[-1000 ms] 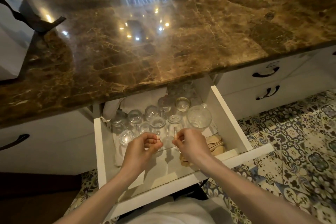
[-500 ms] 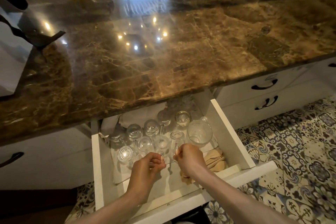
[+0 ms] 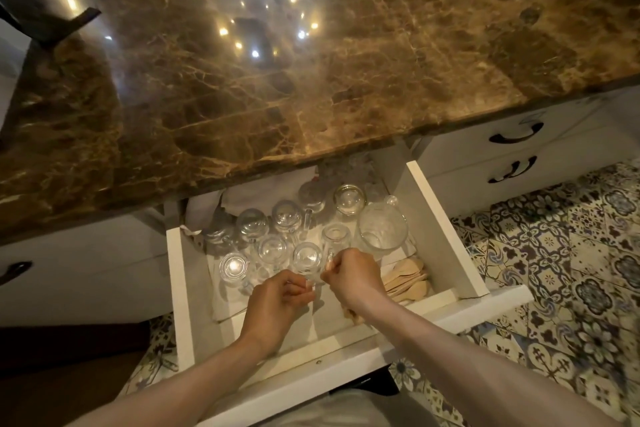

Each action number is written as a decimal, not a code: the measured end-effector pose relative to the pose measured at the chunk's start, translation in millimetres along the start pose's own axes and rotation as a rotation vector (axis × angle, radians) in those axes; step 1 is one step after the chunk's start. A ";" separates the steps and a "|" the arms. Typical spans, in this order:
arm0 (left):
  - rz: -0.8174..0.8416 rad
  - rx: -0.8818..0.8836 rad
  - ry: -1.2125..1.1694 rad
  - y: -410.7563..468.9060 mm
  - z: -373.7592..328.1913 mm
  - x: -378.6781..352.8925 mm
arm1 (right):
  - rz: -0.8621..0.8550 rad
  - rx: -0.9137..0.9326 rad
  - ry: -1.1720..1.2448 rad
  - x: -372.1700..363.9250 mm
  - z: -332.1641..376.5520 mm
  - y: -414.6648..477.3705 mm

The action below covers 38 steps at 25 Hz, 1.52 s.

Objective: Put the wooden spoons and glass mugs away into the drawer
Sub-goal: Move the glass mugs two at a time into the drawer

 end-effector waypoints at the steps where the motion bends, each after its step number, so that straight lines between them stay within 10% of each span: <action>1: 0.002 -0.005 0.025 0.6 0.4 0.0 | -0.003 -0.028 0.012 -2.0 1.3 1.2; 30: 0.018 0.063 0.104 8.7 11.9 3.4 | 0.062 -0.323 0.148 -22.5 -16.1 27.8; 38: 0.209 0.084 0.264 1.2 -6.8 5.6 | 0.178 -0.521 0.716 -20.6 -8.8 4.3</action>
Point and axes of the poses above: each hand's wrist, its own y-axis towards the middle knuckle, its own x-axis out of the back of the hand, z = x × y, the point moved 6 cm from there along y, towards the middle knuckle, and after that the axes turned 3 degrees about x, right-handed, at the moved point
